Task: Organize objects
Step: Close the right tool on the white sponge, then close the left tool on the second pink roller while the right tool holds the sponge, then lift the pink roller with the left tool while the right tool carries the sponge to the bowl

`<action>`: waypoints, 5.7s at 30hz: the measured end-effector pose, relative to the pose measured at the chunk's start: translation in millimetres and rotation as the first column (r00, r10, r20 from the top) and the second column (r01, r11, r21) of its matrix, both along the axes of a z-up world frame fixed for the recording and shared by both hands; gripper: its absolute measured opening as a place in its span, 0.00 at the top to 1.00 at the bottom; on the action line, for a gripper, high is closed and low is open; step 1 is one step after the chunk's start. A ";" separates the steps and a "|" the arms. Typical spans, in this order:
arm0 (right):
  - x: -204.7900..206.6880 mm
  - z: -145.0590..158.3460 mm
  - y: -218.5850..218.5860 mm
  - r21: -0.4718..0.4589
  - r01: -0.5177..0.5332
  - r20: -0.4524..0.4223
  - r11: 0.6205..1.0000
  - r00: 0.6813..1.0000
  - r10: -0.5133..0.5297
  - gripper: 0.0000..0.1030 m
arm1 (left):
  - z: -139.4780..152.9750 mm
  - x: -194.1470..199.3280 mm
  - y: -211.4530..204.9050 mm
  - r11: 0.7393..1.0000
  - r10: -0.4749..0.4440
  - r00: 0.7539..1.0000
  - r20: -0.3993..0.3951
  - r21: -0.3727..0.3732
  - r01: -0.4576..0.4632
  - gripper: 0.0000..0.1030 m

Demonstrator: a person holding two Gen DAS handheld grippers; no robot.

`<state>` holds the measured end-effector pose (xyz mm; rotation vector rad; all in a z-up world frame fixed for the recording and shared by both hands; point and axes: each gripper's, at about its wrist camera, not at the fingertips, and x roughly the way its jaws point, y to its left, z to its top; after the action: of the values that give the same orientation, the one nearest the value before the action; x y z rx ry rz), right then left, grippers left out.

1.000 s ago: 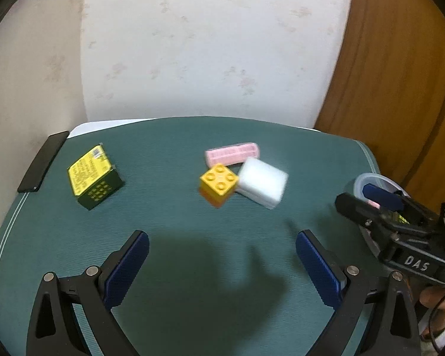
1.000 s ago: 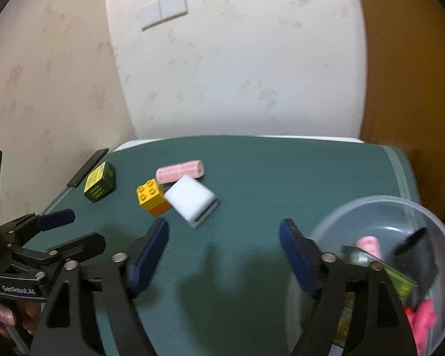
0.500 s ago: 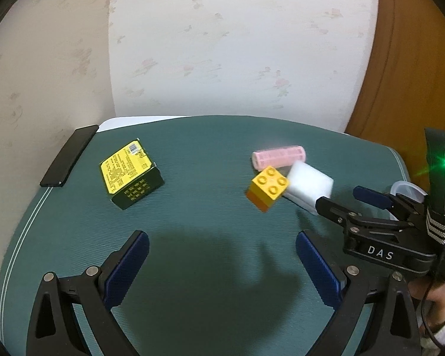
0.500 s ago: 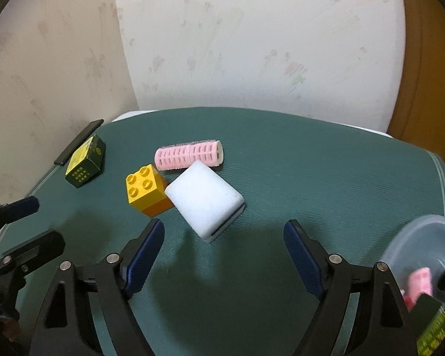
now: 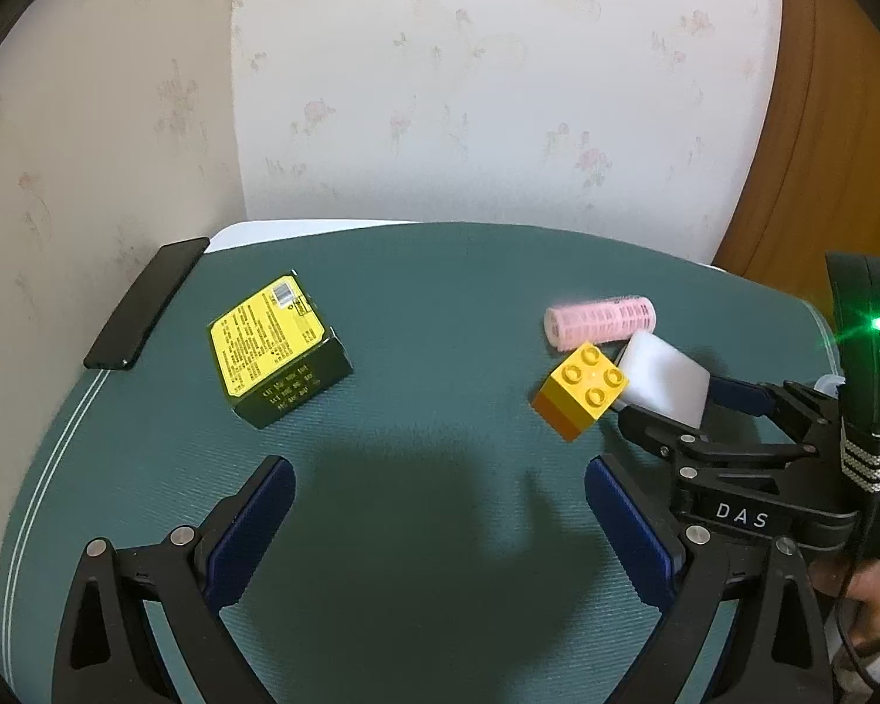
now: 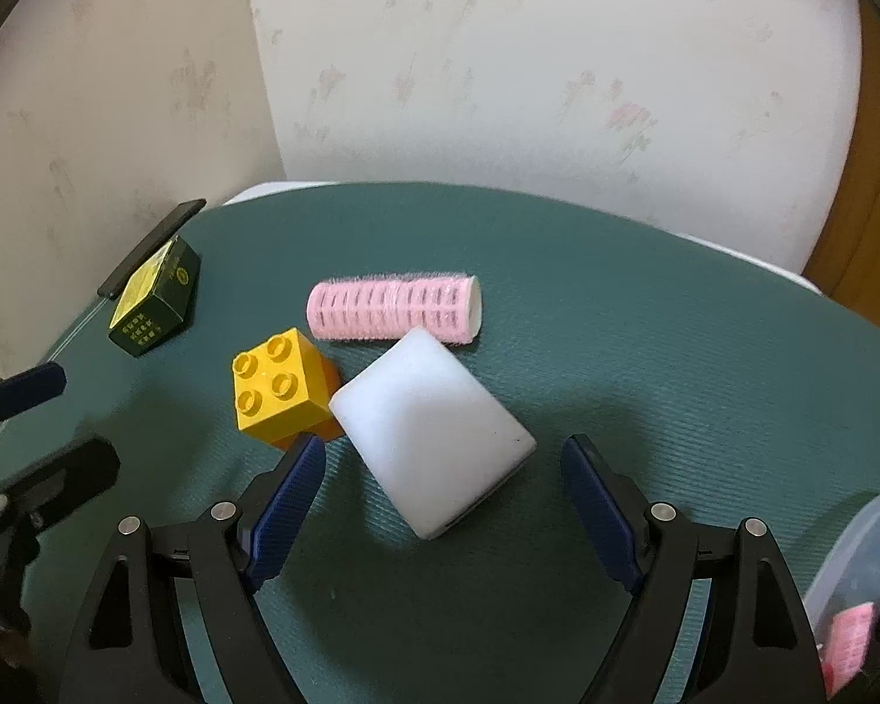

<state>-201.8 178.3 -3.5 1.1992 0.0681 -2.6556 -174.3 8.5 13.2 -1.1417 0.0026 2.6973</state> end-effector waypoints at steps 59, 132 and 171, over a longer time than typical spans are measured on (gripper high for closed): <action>191.5 5.2 65.6 -0.235 -0.062 0.047 0.970 0.996 0.075 0.45 | -22.9 29.9 94.5 0.889 -0.440 0.896 0.055 -0.114 0.443 0.02; 208.4 26.8 94.1 -0.307 0.022 -0.065 0.952 0.997 -0.044 0.45 | -37.1 28.7 106.2 0.992 -0.122 0.982 0.145 0.047 0.116 0.62; 213.5 45.0 235.2 -0.224 0.445 -0.141 0.867 0.865 -0.481 0.45 | 31.2 127.8 195.5 0.909 -0.412 0.910 -0.045 0.043 0.414 0.68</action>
<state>11.7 413.6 41.6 0.9910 -0.4910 -3.0971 -46.5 204.0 44.4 -0.9509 0.1620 2.3249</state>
